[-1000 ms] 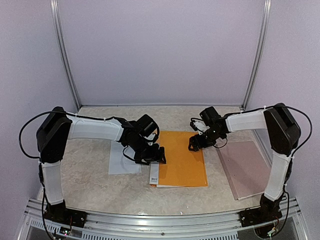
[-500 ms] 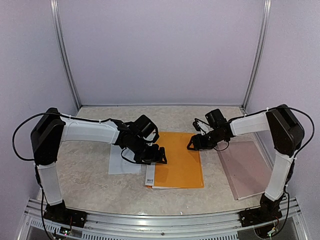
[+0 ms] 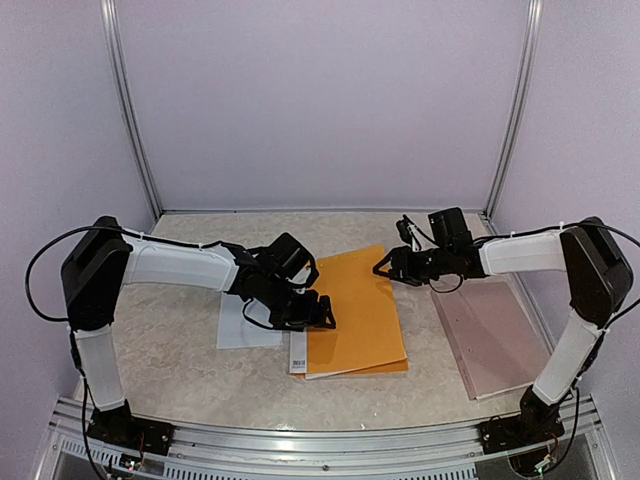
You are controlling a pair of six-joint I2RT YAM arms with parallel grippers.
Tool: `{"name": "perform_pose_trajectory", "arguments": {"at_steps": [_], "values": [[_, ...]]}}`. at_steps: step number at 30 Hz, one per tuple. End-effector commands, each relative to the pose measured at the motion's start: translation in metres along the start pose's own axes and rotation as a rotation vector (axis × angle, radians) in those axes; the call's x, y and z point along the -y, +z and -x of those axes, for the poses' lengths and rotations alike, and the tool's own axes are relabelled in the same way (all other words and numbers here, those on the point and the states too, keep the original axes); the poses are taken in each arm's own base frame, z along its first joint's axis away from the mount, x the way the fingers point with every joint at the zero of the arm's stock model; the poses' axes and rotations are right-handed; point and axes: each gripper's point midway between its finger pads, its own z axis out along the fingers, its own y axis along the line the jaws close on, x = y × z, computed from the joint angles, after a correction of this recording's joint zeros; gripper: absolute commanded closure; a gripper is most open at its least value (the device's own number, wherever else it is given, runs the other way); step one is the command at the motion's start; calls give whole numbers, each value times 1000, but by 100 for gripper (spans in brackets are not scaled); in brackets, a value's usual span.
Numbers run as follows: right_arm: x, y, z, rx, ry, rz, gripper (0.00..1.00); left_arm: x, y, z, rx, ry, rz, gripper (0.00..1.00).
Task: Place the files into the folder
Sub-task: Pick up the folder with files from the center of the board.
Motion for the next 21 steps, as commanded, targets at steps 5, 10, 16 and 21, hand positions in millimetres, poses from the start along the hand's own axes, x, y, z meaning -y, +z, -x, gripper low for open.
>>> {"name": "perform_pose_trajectory", "arguments": {"at_steps": [5,10,16,21], "values": [[-66,-32,29,72,-41,165,49,2,-33,4,50,32,18,14],[-92,-32,30,64,-77,204,49,10,-67,19,122,57,20,13],[-118,-21,28,34,-119,242,49,17,-105,30,201,67,24,13],[-146,-16,32,29,-157,279,48,18,-128,28,236,61,25,13]]}}
